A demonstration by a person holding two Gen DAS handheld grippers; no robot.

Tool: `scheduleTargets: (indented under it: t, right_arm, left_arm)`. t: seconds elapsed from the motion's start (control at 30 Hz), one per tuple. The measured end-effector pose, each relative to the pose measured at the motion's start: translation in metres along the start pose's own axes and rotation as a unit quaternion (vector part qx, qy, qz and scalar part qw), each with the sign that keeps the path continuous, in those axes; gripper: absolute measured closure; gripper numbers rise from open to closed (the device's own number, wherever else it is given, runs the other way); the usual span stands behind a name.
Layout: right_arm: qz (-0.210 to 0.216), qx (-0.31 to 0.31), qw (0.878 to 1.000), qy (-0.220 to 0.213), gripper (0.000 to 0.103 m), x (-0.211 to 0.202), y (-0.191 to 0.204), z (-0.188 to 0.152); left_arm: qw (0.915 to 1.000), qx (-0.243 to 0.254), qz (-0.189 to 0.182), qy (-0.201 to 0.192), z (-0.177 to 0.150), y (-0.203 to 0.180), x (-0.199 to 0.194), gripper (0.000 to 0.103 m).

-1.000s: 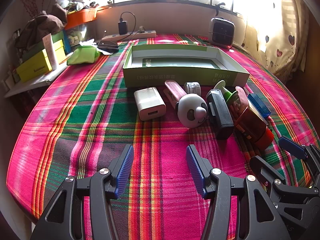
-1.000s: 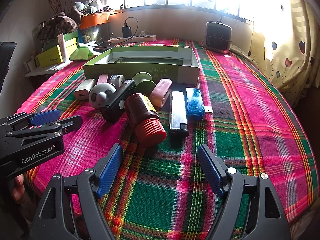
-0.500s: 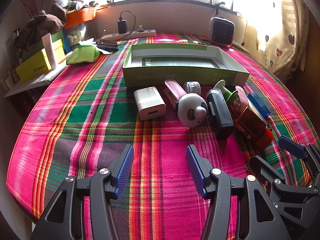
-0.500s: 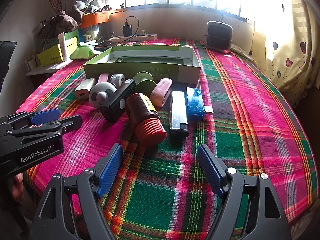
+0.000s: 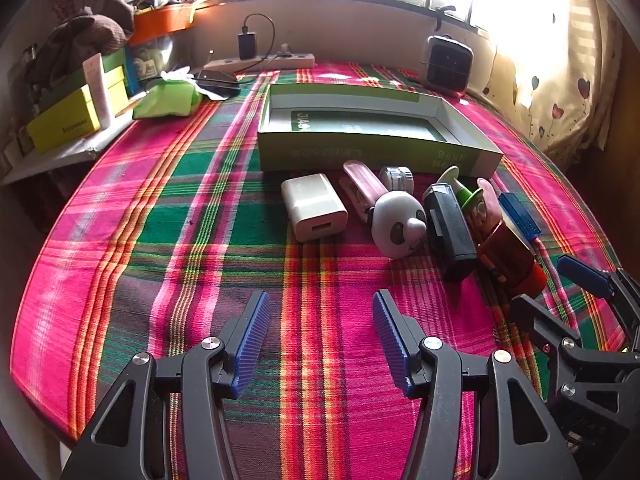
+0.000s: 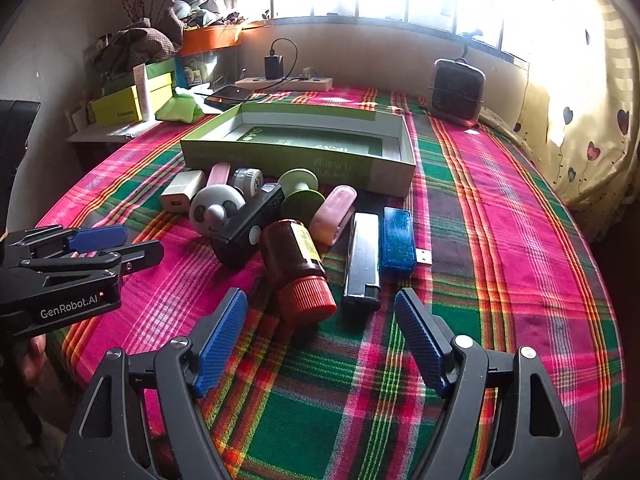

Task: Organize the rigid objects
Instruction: 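Reach the right tool to the brown red-capped bottle while the left tool reaches the white charger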

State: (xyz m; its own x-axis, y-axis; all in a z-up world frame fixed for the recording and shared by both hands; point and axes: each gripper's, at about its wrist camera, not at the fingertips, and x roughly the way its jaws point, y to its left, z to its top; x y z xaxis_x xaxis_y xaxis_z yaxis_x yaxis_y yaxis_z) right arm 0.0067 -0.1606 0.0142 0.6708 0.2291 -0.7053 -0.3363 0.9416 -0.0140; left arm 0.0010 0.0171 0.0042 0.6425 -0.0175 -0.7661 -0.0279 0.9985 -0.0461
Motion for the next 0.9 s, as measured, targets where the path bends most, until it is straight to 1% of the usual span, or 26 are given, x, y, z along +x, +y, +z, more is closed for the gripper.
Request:
scheduleTargets:
  t: [0.13, 0.33, 0.4, 0.53, 0.57, 0.6, 0.9]
  right_arm:
    - [0.015, -0.005, 1.000, 0.002, 0.027, 0.008, 0.000, 0.009]
    - [0.040, -0.020, 0.999, 0.006, 0.037, 0.015, 0.008, 0.016]
    - [0.051, -0.016, 0.998, 0.015, 0.047, 0.021, 0.009, 0.017]
    - [0.055, -0.009, 0.998, 0.025, 0.059, 0.027, 0.008, 0.017]
    - [0.055, -0.007, 0.998, 0.027, 0.063, 0.028, 0.008, 0.017]
    - [0.054, -0.006, 0.998, 0.027, 0.065, 0.028, 0.008, 0.016]
    - [0.071, 0.006, 0.997, 0.031, 0.066, 0.024, 0.008, 0.015]
  left_arm:
    - [1.0000, -0.007, 0.001, 0.004, 0.000, 0.007, -0.001, 0.049]
    - [0.9996, -0.027, -0.007, 0.008, 0.005, 0.020, 0.001, 0.049]
    - [0.9994, -0.031, -0.012, 0.009, 0.007, 0.023, 0.001, 0.049]
    - [0.9990, -0.037, -0.022, 0.011, 0.011, 0.027, 0.003, 0.049]
    - [0.9988, -0.039, -0.026, 0.012, 0.012, 0.028, 0.004, 0.049]
    - [0.9986, -0.042, -0.032, 0.012, 0.014, 0.029, 0.004, 0.049]
    - [0.9974, -0.042, -0.058, 0.007, 0.030, 0.028, 0.008, 0.049]
